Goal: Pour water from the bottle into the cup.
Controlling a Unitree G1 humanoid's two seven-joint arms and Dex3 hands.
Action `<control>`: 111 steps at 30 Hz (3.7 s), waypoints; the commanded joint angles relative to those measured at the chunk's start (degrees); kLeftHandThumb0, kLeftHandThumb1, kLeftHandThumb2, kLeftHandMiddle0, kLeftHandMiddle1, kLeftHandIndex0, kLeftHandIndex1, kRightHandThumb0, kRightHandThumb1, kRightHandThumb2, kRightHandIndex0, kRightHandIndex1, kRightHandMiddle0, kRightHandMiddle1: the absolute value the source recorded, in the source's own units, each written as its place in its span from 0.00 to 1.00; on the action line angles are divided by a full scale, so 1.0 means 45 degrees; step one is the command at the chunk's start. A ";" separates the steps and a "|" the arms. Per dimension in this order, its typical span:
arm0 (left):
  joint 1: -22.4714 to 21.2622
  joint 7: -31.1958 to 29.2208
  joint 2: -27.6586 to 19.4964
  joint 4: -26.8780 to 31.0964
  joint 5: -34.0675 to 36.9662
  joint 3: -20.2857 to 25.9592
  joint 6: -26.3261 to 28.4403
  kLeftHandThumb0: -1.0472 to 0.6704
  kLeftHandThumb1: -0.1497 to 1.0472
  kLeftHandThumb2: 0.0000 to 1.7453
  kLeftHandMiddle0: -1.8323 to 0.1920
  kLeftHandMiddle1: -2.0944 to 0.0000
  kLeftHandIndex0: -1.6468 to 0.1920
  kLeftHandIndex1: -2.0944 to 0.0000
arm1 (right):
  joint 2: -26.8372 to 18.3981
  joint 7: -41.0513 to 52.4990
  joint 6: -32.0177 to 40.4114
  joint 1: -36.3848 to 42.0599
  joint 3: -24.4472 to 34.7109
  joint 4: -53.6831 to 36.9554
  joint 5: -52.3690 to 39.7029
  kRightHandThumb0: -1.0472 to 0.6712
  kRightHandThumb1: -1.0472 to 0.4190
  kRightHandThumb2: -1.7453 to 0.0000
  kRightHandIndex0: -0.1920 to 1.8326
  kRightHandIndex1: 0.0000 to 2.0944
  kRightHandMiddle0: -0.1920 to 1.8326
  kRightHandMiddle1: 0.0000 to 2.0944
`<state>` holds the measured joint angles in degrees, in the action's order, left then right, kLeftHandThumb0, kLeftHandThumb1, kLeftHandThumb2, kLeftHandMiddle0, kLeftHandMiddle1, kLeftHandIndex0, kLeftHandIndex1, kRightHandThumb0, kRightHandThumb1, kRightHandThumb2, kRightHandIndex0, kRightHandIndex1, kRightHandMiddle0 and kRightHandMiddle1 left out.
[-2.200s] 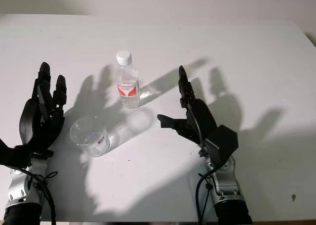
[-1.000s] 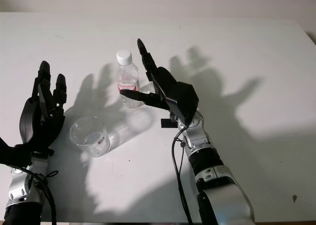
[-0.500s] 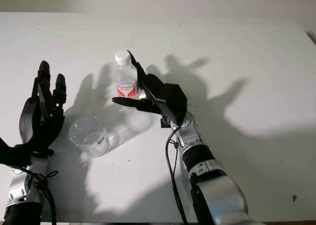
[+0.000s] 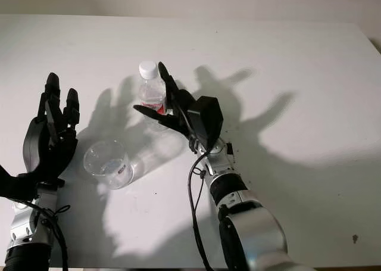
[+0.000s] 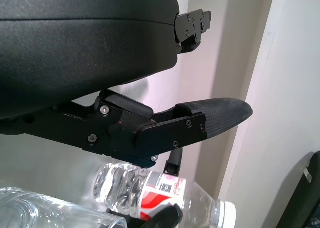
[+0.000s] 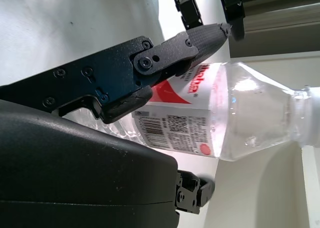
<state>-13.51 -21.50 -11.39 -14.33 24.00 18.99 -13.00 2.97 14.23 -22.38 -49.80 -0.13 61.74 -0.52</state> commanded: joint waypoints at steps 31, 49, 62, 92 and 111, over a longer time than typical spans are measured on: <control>0.0116 0.0040 0.0210 -0.0289 -0.0048 -0.0033 -0.0444 0.18 1.00 0.37 1.00 1.00 1.00 1.00 | -0.1405 -0.2742 -0.2871 -0.0937 -0.1768 -0.0041 0.3359 0.44 0.00 0.66 1.00 1.00 1.00 1.00; 0.0080 0.0110 0.0371 -0.0298 -0.0008 -0.0072 -0.0432 0.18 1.00 0.36 1.00 1.00 1.00 1.00 | -0.4562 -1.2855 -0.5098 -0.3157 -0.6611 -0.0758 1.2158 0.36 0.00 0.90 0.73 1.00 0.62 1.00; -0.0095 0.0228 0.0441 -0.0447 -0.0085 -0.0094 -0.0491 0.18 1.00 0.37 1.00 1.00 1.00 1.00 | -0.4949 -1.5816 -0.4097 -0.3872 -0.8773 -0.1110 1.4637 0.34 0.00 0.86 0.69 1.00 0.58 1.00; -0.0243 0.0310 0.0536 -0.0675 -0.0215 -0.0146 -0.0784 0.18 1.00 0.37 1.00 1.00 1.00 1.00 | -0.5245 -1.8847 -0.0857 -0.4906 -1.0849 -0.2739 1.7339 0.31 0.08 0.97 0.66 1.00 0.40 0.63; -0.0182 0.0308 0.0554 -0.0735 -0.0250 -0.0135 -0.0880 0.17 1.00 0.36 1.00 1.00 1.00 1.00 | -0.5349 -1.8154 -0.1512 -0.4635 -1.0747 -0.2672 1.6525 0.31 0.08 0.97 0.65 1.00 0.42 0.62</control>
<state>-16.08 -19.92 -9.72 -16.58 23.14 18.62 -16.31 -21.71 -67.30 -28.58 -70.28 -50.25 49.28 75.65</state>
